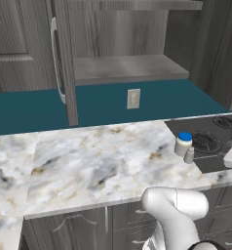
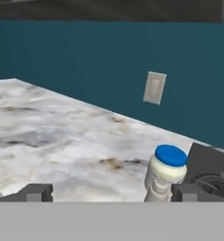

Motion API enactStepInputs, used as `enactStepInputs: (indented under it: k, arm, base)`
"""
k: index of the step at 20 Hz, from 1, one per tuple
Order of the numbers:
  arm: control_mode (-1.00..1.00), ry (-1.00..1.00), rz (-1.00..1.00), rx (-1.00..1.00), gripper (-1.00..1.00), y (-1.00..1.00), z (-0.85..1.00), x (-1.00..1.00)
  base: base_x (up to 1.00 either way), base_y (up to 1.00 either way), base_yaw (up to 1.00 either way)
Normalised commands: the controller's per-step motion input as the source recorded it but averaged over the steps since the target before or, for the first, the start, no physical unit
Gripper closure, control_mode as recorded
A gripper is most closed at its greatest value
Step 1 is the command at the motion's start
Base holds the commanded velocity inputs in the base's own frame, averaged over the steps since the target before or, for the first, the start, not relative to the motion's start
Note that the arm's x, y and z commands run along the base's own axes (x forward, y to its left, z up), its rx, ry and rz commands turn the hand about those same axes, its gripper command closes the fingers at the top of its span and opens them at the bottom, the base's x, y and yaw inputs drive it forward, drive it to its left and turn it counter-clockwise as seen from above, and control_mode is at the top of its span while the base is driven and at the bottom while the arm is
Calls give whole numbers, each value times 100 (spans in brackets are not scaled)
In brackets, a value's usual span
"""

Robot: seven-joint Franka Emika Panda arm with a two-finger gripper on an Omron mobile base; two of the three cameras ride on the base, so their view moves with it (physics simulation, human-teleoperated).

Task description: Take 2 condiments from the cabinet and move them on the counter near the stove.Make sure the condiments are lined up with each other, next to each other.

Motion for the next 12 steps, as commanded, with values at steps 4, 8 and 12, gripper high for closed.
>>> enactStepInputs:
  k: [4, 8, 12]
  arm:
    - [-100, 5, 0, -10, -100, 23, 70, -46]
    - [-100, 5, 0, -10, -100, 37, 71, -51]
    - [-100, 5, 0, -12, -100, 51, 61, -47]
  base:
    - [0, 0, 0]
    - [0, 0, 0]
    - [0, 0, 0]
